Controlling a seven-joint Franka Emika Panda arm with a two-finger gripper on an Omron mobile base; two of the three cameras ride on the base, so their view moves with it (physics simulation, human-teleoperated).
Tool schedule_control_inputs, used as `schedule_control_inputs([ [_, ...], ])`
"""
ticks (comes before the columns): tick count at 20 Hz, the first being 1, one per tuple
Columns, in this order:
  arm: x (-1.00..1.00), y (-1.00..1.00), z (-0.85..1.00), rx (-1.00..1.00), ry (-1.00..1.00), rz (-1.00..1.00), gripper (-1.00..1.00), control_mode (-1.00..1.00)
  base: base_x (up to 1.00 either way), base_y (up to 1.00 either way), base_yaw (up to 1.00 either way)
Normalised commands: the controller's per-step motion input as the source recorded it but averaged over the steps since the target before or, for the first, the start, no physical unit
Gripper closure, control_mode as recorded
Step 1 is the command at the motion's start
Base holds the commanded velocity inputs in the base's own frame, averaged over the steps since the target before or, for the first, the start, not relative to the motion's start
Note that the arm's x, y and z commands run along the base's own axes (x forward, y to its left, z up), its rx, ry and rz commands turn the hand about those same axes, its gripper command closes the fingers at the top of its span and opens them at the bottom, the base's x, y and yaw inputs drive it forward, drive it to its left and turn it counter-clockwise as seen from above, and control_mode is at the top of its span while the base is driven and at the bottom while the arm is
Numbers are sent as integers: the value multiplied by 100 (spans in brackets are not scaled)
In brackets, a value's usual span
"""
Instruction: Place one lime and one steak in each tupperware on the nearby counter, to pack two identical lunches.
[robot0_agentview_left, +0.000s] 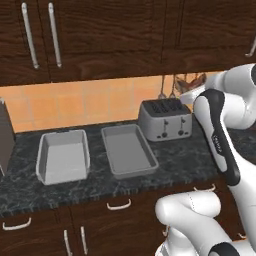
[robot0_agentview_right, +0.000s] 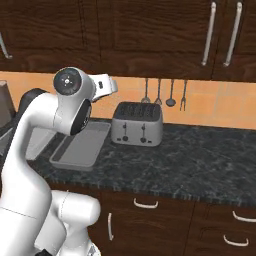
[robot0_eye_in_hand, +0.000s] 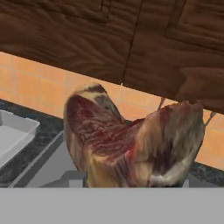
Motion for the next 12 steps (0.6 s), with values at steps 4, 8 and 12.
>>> schedule_control_inputs([
  [4, 0, 0, 0, 0, 0, 0, 100, 100, 17, 100, -28],
  [8, -7, 1, -22, -7, 0, -9, 100, -100, -3, 37, -14],
  [12, 0, 0, -58, -10, 5, -6, 100, -100, 0, 0, 0],
])
